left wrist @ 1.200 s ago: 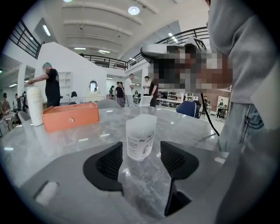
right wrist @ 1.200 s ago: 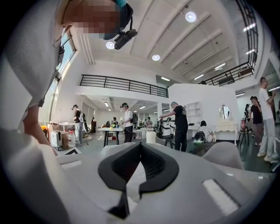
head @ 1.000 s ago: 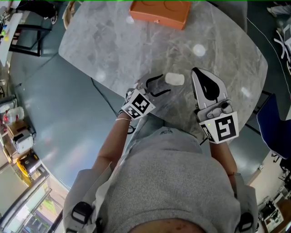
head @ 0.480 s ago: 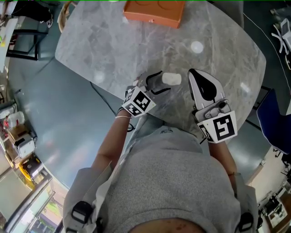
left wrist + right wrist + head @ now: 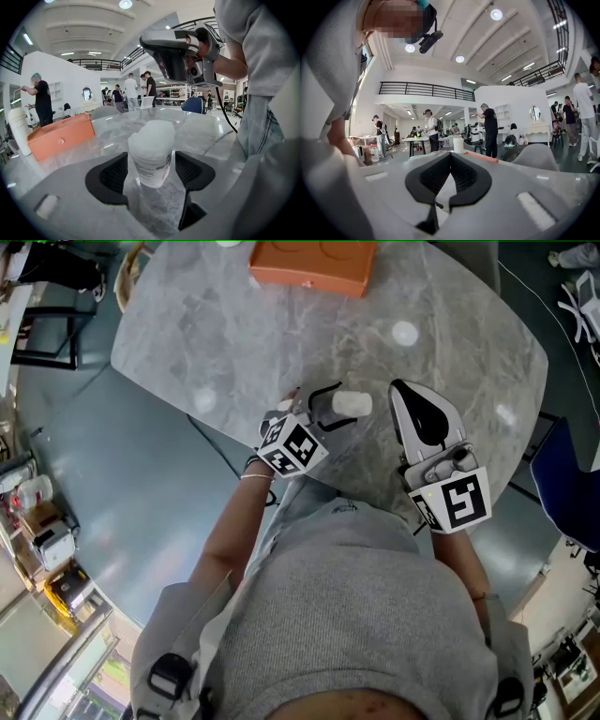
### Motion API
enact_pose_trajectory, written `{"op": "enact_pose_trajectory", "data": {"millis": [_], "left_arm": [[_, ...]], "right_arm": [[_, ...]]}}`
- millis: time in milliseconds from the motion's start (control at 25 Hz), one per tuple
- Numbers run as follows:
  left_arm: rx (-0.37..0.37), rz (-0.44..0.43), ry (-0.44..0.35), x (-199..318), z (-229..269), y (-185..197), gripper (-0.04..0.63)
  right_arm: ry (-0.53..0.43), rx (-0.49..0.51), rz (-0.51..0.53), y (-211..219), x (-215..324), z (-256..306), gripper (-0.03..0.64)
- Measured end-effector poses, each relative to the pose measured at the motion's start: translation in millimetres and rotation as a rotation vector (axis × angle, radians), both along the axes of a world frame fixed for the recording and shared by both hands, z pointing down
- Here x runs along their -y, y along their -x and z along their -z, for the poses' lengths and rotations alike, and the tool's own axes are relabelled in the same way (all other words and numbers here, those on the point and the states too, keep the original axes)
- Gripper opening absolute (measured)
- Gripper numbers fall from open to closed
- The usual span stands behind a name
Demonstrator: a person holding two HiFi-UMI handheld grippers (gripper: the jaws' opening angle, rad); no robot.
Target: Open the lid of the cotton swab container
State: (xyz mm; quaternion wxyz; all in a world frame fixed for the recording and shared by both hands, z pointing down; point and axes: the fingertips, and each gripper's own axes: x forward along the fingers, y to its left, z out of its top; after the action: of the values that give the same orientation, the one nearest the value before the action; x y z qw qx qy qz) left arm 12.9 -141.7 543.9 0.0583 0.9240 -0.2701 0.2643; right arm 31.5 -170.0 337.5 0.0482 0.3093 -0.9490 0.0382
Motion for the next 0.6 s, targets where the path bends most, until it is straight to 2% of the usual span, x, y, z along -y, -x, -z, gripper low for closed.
{"op": "enact_pose_trajectory", "data": {"millis": [600], "left_arm": [[0.047,-0.110,0.028,3,-9,-19,0.318]], "right_arm": [[-0.006,0.005,-0.019,-2,7,5,0.002]]}}
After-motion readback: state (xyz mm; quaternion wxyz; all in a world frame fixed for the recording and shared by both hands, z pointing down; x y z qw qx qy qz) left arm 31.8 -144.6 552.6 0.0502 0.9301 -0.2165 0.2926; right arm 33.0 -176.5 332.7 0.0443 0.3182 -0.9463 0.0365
